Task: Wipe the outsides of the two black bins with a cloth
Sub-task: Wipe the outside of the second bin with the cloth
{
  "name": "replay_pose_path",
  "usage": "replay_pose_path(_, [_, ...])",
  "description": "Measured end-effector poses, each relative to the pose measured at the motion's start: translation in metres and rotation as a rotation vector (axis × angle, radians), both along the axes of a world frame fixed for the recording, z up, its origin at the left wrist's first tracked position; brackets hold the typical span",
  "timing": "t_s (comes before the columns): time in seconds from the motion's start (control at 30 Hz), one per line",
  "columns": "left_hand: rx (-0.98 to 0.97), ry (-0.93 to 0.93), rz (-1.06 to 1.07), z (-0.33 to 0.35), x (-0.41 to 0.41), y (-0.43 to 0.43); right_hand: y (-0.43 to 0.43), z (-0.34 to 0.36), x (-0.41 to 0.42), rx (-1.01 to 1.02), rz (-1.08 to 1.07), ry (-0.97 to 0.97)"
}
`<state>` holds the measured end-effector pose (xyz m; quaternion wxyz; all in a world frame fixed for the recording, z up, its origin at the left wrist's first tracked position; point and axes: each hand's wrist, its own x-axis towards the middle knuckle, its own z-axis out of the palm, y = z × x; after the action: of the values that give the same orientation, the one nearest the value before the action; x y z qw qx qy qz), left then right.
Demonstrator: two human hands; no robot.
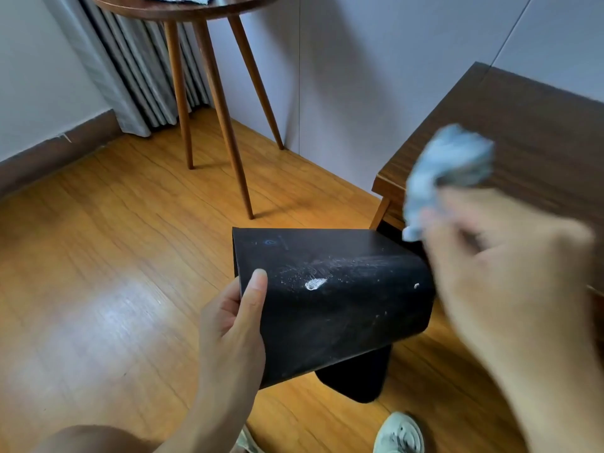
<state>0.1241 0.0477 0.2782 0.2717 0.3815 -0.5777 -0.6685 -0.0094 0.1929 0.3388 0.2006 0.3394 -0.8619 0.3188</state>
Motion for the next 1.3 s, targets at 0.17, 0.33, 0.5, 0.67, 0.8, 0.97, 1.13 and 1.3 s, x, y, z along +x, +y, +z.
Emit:
replay_pose_path(0.17, [0.116,0.007,0.064,0.002,-0.001,-0.004,-0.025,-0.046,0.039,0.226,0.229,-0.169])
replay_pose_path(0.33, [0.159,0.017,0.05,0.004,-0.001,-0.006,-0.022,-0.077,0.016,0.179,0.42,-0.105])
replay_pose_path(0.5, [0.08,0.04,0.023,0.002,0.003,-0.002,-0.026,-0.102,0.001,0.229,0.316,-0.1])
replay_pose_path(0.67, [-0.061,0.069,0.047,0.001,0.007,-0.001,-0.026,-0.113,-0.006,0.07,0.065,-0.207])
replay_pose_path(0.8, [-0.05,0.058,0.054,-0.005,0.0,0.004,-0.05,-0.1,0.039,0.039,0.185,-0.184])
replay_pose_path(0.97, [0.087,0.066,0.125,-0.008,0.001,0.003,-0.055,-0.097,0.066,0.126,0.259,-0.082])
replay_pose_path(1.13, [-0.061,0.022,0.074,0.005,0.0,0.005,-0.031,-0.114,0.016,0.091,-0.057,-0.349])
replay_pose_path(1.3, [-0.023,0.084,0.138,-0.003,-0.006,0.009,-0.058,-0.095,0.083,0.046,0.21,-0.138])
